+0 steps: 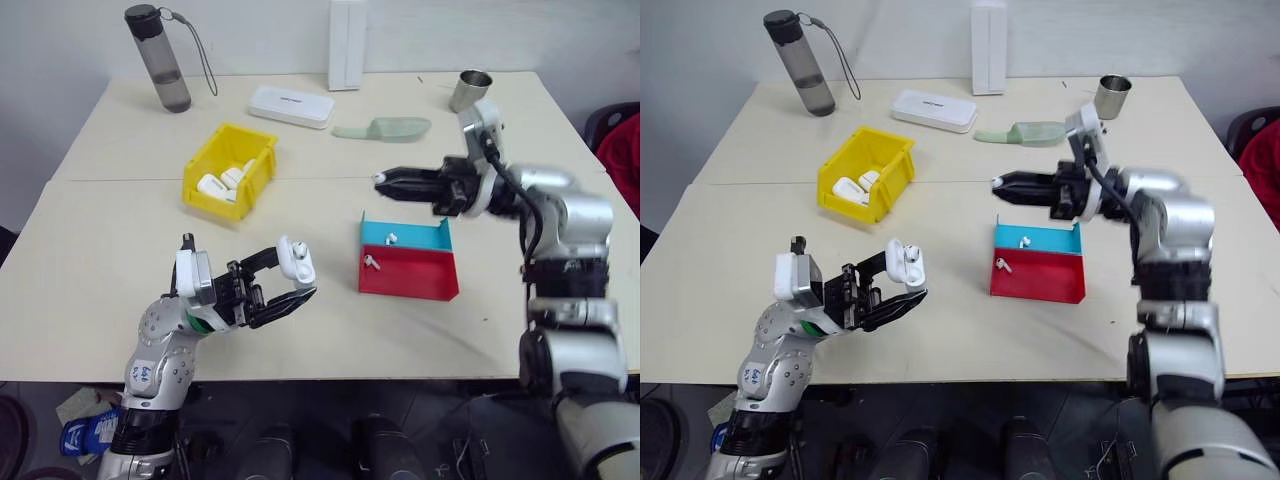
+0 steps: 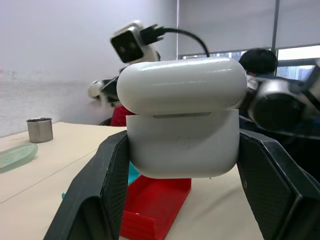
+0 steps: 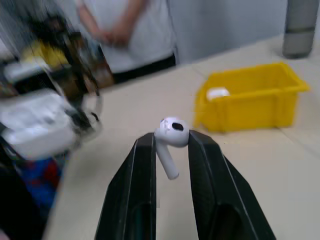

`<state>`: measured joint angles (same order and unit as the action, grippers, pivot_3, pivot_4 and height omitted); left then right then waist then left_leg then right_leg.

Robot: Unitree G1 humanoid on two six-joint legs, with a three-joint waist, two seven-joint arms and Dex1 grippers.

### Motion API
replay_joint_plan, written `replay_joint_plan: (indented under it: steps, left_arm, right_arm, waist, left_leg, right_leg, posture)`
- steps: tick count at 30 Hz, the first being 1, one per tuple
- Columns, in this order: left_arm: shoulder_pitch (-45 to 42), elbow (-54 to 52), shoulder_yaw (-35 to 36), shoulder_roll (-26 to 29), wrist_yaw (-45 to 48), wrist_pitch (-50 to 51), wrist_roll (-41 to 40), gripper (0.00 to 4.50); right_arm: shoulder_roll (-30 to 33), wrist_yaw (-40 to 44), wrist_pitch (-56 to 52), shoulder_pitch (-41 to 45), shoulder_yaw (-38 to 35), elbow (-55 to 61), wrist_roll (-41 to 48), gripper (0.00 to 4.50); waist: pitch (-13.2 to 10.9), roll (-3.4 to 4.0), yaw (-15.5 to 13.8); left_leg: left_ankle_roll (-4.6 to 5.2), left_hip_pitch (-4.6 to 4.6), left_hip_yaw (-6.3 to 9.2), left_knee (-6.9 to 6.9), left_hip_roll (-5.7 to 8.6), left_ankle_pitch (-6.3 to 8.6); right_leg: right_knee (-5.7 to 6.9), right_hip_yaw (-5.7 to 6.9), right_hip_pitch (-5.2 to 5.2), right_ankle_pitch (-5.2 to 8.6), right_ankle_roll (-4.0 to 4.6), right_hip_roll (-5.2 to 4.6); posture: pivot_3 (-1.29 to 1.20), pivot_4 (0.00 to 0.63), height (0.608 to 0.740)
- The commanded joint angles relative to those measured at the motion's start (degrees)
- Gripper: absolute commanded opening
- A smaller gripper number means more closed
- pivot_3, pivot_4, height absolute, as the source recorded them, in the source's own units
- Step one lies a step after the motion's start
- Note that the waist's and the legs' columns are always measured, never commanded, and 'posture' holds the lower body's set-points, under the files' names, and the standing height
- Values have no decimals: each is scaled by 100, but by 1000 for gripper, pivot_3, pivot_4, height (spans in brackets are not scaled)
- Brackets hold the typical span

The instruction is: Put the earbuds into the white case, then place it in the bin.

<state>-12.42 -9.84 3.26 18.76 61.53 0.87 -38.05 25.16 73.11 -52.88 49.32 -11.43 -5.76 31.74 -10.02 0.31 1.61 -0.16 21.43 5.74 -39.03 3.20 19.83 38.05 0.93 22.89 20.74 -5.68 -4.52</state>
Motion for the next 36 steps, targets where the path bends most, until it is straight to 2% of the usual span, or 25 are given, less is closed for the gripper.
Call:
replay_joint_plan:
  steps: [1, 5, 9, 18, 36]
  left_arm:
    - [-152, 13, 31, -14, 49, -4, -88, 2761]
    - [-309, 109, -7, -34, 69, 30, -51, 2761]
    - [-462, 181, -43, -81, 55, 73, -33, 2761]
    - [-594, 188, -99, -197, 29, 166, -41, 2761]
    - [-655, 157, -114, -333, -166, 182, -58, 2761]
  right_arm:
    - [-435, -1026, -1149, -318, -548, 1692, 1442, 564]
    - [-943, -1913, -1565, -826, -639, 2588, 2417, 564]
    - [-1132, -2406, -1316, -1043, -409, 2770, 2643, 564]
    - [-1060, -2485, -313, -1445, 338, 2769, 2334, 564]
    - [-669, -2448, 48, -1638, 731, 2704, 2471, 564]
  waist:
    - [1, 1, -1]
    - [2, 1, -12]
    - [2, 1, -24]
    - [2, 1, 0]
    - [1, 1, -11]
  left_leg:
    - [0, -1, 1, 1, 0, 0]
    - [-1, -2, 7, 7, 1, 1]
    - [0, -2, 7, 1, 8, 1]
    - [0, -7, 6, 8, 7, 1]
    - [0, -8, 7, 8, 7, 1]
  right_leg:
    - [0, -1, 3, 0, 0, 1]
    - [2, 0, -2, 0, 0, 0]
    - [0, -3, -5, -1, -1, -2]
    - [1, -2, -6, -1, -1, 0]
    - [-7, -2, -12, -1, -1, 0]
  posture:
    - [0, 150, 740]
    - [0, 150, 740]
    - [0, 150, 740]
    - [0, 150, 740]
    - [0, 150, 740]
